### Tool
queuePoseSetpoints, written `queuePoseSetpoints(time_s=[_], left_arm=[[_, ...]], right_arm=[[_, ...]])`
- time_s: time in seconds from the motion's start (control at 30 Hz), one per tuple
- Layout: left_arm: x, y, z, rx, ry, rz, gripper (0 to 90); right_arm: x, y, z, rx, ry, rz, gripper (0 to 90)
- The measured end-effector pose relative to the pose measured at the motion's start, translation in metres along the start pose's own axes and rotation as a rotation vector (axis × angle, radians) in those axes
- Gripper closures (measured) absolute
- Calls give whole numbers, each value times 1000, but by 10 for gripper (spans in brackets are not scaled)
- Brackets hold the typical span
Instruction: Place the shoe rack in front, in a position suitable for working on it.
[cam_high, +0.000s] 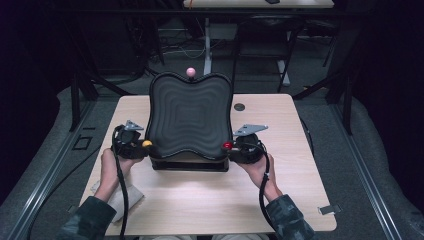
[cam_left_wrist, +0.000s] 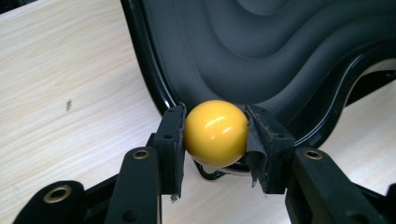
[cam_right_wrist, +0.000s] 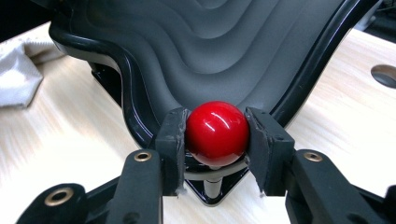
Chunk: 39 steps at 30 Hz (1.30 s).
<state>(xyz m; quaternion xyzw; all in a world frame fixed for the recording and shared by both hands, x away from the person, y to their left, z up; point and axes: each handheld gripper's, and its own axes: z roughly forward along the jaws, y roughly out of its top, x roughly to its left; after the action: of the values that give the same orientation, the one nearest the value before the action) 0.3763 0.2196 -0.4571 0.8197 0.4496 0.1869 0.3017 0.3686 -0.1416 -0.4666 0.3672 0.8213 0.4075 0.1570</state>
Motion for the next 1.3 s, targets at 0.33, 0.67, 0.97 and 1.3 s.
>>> queuePoseSetpoints(time_s=[0.33,0.67,0.97,1.3], left_arm=[[-19,-13,-10,-23,-34,15,601],[-36,-26,-18,-53,-52,19,601],[-37,-29,-20,-61,-53,21,602],[-31,-39,-29,-56,-52,6,602]], right_arm=[[2,-16,-19,0,-3,-1,597],[5,-23,-33,28,0,0,594],[8,-24,-25,1,7,-24,592],[21,-25,-25,6,-4,-30,597]])
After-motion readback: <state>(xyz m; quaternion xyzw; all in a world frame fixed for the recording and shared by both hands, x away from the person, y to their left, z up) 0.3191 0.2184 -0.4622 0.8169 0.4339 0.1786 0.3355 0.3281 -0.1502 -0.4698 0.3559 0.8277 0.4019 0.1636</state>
